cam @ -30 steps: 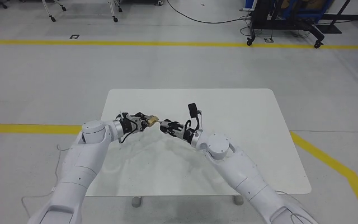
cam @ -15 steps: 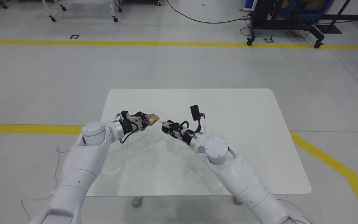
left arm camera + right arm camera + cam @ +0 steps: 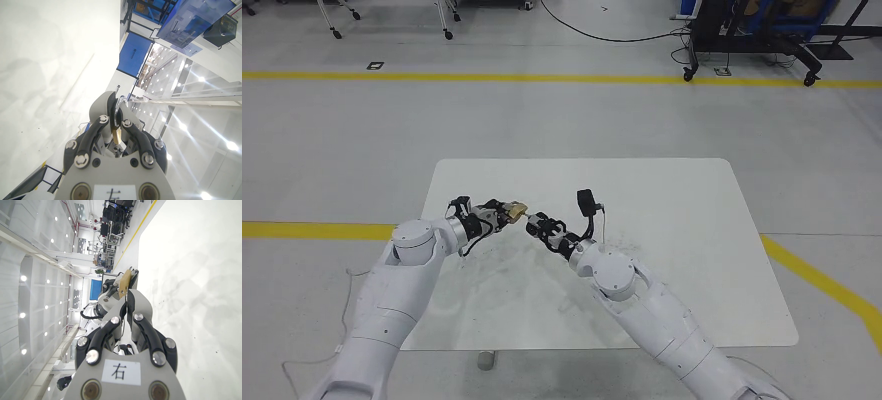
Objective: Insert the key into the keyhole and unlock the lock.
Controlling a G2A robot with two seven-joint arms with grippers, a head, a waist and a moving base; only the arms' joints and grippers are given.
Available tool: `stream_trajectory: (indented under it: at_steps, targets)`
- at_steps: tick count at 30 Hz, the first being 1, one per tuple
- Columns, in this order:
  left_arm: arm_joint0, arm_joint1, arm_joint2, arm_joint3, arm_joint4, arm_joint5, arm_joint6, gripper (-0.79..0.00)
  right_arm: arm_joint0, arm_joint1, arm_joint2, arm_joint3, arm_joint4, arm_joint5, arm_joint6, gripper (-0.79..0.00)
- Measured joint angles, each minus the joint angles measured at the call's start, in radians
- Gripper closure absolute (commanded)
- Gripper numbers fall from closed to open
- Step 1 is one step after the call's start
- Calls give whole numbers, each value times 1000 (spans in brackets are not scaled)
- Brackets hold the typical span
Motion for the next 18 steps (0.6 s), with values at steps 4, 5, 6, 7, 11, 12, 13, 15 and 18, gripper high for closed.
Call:
stream_trajectory:
  at_steps: [4,5,6,7,11,12,13,15,18]
  targets:
    - [0,1,-11,2,-6,-4,30,0,-7,-2,6,-10,-12,-3,-21,0]
    - [0,1,-13,2,-7,-5,33,0,-10,-2,7,-16,-13,-3,-22,0]
    - [0,1,-13,1,-6,-5,35,0,-14,-2,9,-21,-14,-2,-21,0]
    - [0,1,-13,0,-6,-6,35,0,-18,-2,11,-27,-15,-2,-17,0]
    - [3,1,-7,-4,-5,-5,22,0,-24,-2,15,-33,-25,0,-6,0]
    - [3,1,-6,-5,-5,-4,19,0,-24,-3,16,-32,-25,0,-4,0]
    - [2,1,-5,-5,-5,-4,17,0,-23,-4,18,-29,-23,-1,-1,0]
    - [2,1,-4,-4,-4,-5,16,0,-21,-5,19,-23,-21,-1,0,0]
    - [1,1,-4,-2,-4,-7,13,0,-17,-8,20,-14,-22,1,0,0]
